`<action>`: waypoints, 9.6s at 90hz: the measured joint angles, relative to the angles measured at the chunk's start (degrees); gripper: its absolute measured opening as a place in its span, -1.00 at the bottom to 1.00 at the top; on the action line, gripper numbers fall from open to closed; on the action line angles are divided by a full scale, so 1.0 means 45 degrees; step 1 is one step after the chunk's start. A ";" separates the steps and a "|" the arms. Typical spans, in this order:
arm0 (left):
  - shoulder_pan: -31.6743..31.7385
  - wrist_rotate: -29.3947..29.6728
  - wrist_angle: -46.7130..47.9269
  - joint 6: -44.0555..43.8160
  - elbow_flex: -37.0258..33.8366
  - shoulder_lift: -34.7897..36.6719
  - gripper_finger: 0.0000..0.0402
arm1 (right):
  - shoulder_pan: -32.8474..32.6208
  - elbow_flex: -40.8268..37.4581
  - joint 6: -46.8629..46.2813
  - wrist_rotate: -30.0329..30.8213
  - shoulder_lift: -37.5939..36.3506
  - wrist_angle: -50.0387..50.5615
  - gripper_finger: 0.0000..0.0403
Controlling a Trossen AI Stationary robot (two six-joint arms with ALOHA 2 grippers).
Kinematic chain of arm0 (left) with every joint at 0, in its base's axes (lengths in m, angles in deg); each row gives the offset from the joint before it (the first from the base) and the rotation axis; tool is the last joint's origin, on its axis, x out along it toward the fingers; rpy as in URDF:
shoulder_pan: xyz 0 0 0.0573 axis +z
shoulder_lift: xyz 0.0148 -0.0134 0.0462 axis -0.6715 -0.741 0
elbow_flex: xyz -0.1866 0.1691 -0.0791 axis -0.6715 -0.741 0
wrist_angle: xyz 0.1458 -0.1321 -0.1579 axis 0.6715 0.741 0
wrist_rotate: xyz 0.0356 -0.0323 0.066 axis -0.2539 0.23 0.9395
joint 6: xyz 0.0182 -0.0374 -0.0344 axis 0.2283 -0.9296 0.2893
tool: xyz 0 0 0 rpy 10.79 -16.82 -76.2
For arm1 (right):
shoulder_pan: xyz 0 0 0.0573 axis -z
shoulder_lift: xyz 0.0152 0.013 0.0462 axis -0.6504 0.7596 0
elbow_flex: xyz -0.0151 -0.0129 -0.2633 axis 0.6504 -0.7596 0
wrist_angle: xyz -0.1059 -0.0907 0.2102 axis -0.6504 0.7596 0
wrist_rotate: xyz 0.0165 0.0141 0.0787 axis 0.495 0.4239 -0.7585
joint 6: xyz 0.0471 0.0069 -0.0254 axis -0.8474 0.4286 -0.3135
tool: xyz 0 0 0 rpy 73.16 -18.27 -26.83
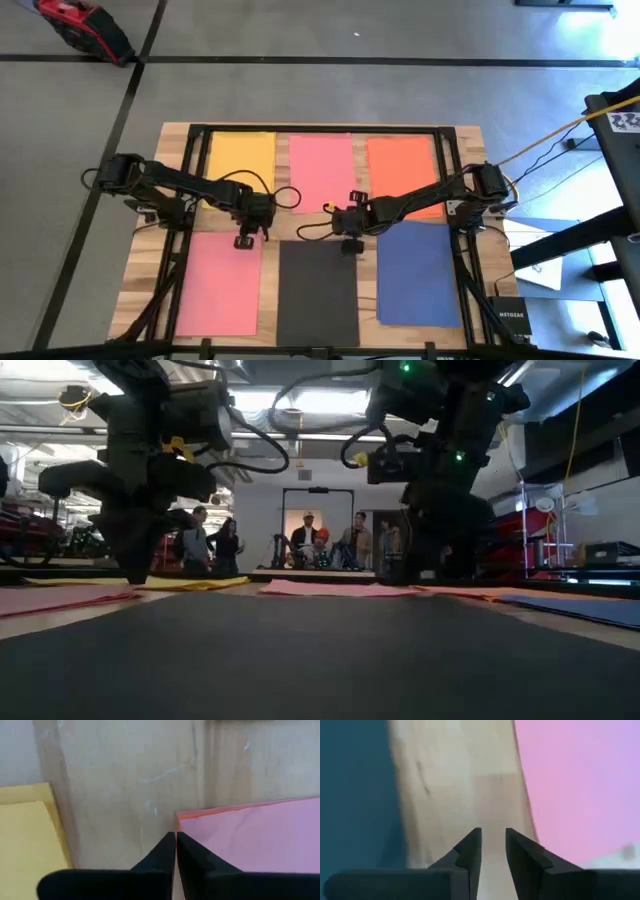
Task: Organize paper
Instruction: Stack the pink paper on top of the pink paper
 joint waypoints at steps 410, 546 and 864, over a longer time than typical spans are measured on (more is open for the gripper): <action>0.0189 -0.0121 0.1261 -0.0600 0.2099 0.0496 -1.00 | -0.0015 0.1262 -0.0682 0.3349 -0.1923 0.5474 -0.97; -0.0686 0.2252 -1.1336 -0.3178 -0.4846 0.8880 -1.00 | 0.1530 0.2777 -0.3991 -0.6249 0.3880 -1.0142 -0.50; -0.0681 0.2252 -1.1266 -0.2325 -0.4886 0.9175 -1.00 | 0.2089 0.6233 -0.5457 -0.7375 0.7687 -0.9074 -0.99</action>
